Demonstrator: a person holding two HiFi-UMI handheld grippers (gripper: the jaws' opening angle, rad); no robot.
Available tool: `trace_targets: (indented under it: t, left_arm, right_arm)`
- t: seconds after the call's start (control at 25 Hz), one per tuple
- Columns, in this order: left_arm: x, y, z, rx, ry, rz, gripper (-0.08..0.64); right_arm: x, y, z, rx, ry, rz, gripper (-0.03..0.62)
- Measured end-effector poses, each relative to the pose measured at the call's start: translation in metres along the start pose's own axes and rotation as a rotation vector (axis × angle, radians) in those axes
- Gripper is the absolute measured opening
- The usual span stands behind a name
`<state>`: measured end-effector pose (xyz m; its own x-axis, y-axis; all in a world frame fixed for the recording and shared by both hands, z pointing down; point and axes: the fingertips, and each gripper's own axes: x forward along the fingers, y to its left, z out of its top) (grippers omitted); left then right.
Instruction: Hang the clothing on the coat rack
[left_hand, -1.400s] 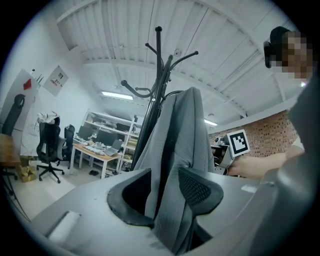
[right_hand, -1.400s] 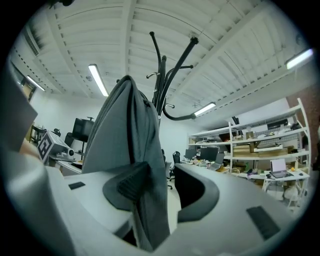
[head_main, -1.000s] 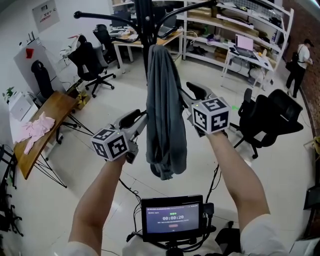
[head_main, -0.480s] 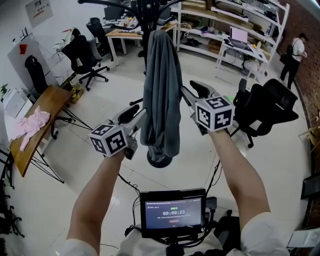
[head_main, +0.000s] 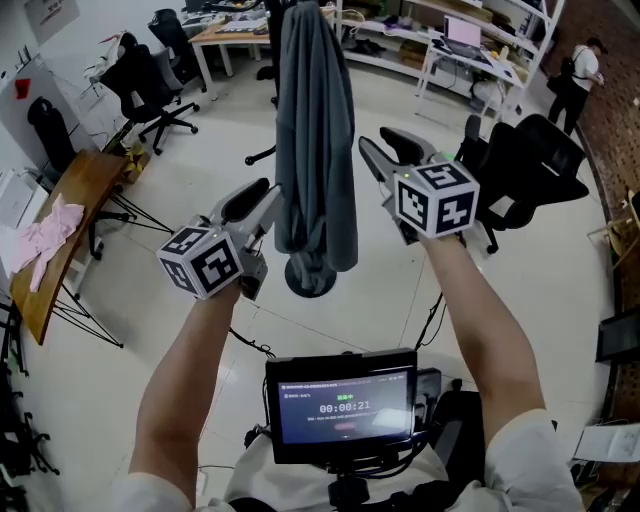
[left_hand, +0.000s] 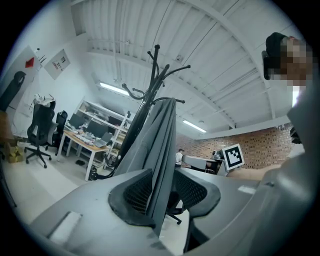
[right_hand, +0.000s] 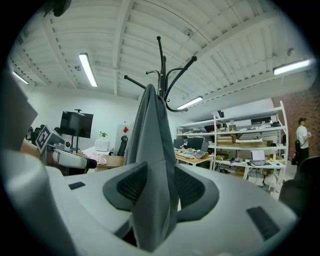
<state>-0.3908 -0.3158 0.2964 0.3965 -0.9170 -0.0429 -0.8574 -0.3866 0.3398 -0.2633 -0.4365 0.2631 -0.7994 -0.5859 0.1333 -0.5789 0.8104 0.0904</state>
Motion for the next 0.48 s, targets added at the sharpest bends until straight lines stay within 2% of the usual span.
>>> trace_targets:
  t: [0.16, 0.32, 0.36, 0.48]
  left_arm:
    - [-0.009, -0.014, -0.003, 0.010, 0.002, -0.014, 0.087]
    - [-0.019, -0.026, -0.007, 0.016, 0.000, -0.042, 0.020]
    - [-0.021, -0.029, -0.008, 0.018, -0.003, -0.051, 0.000]
    - [-0.029, -0.040, -0.009, 0.021, -0.006, -0.078, 0.000]
  right_arm:
    - [-0.014, 0.010, -0.007, -0.002, 0.015, 0.002, 0.187]
    - [-0.025, 0.025, -0.018, -0.049, 0.044, 0.008, 0.183]
    - [-0.028, 0.029, -0.020, -0.056, 0.048, 0.010, 0.178]
    - [-0.037, 0.037, -0.027, -0.049, 0.052, 0.010, 0.133]
